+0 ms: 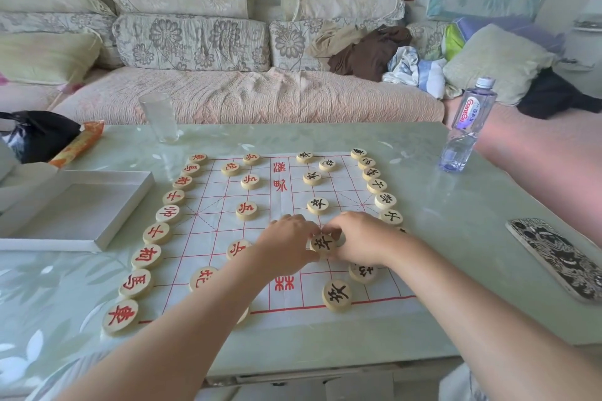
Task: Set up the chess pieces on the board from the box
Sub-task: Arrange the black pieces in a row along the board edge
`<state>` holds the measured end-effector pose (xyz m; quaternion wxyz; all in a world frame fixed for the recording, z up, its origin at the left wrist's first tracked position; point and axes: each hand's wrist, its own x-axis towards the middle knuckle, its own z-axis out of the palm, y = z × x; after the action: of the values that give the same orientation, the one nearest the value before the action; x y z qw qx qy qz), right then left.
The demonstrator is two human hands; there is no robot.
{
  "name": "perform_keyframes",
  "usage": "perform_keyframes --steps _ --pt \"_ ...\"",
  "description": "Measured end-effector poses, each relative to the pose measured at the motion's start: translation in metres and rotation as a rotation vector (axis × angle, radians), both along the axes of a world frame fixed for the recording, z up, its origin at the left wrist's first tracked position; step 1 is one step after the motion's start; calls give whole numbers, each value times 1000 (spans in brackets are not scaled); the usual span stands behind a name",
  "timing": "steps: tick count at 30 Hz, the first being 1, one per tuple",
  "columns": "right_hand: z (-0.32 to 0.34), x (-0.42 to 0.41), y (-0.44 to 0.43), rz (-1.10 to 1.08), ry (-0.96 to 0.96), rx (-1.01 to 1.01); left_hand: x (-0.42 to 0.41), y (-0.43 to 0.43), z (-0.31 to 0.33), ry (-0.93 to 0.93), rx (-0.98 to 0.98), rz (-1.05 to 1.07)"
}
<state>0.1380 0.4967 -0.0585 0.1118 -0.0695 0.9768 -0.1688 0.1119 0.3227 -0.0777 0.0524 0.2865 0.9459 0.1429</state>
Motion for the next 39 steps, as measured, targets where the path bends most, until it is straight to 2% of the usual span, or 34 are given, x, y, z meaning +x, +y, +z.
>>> perform_keyframes --steps 6,12,16,18,23,32,39 --pt "2 5 -1 -10 18 14 2 -3 1 -31 -6 -22" --pt "14 22 13 -50 100 -80 16 -10 16 -22 63 -3" --pt "16 45 16 36 44 -3 38 -13 26 -79 107 -33" --pt "16 55 14 90 24 -4 51 -13 27 -121 72 -37" --pt "12 69 2 235 -10 63 74 -14 24 -47 -72 6" --pt "4 76 5 201 95 82 80 -16 16 -79 15 0" --pt "-2 75 6 202 86 46 79 -14 11 -66 9 2"
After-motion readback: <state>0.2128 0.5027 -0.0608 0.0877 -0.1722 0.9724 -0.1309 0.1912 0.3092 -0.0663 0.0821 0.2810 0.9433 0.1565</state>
